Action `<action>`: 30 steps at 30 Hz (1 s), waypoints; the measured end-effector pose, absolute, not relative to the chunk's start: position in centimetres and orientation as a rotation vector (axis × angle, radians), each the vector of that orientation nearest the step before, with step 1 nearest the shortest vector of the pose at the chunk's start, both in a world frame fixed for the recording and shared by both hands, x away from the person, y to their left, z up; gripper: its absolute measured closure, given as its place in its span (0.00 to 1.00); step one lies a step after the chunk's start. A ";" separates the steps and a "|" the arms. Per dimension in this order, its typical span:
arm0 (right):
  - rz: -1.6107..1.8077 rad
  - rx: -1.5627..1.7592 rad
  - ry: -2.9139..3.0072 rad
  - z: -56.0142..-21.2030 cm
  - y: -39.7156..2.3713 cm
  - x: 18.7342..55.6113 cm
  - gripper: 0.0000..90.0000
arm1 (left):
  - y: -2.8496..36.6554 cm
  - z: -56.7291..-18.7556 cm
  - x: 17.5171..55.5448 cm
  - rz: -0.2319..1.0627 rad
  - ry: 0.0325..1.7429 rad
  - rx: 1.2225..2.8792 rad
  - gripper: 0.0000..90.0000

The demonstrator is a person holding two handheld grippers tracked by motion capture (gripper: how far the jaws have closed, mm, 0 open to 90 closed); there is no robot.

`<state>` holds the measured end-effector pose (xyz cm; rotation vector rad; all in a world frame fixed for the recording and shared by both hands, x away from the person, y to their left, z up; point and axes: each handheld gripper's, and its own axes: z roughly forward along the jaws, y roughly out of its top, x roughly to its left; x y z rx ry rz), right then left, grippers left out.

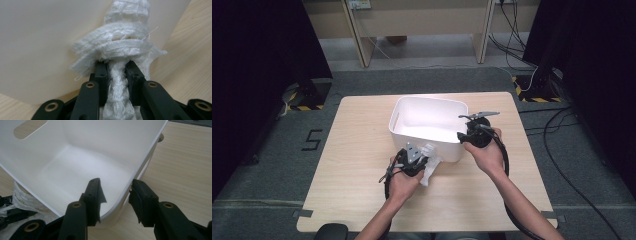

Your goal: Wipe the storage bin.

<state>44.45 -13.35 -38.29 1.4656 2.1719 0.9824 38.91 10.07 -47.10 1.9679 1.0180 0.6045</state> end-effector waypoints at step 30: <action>0.988 1.463 2.171 -38.3 -13.2 44.4 0.67 | 9.3 -49.2 39.5 0.555 1.041 2.043 0.83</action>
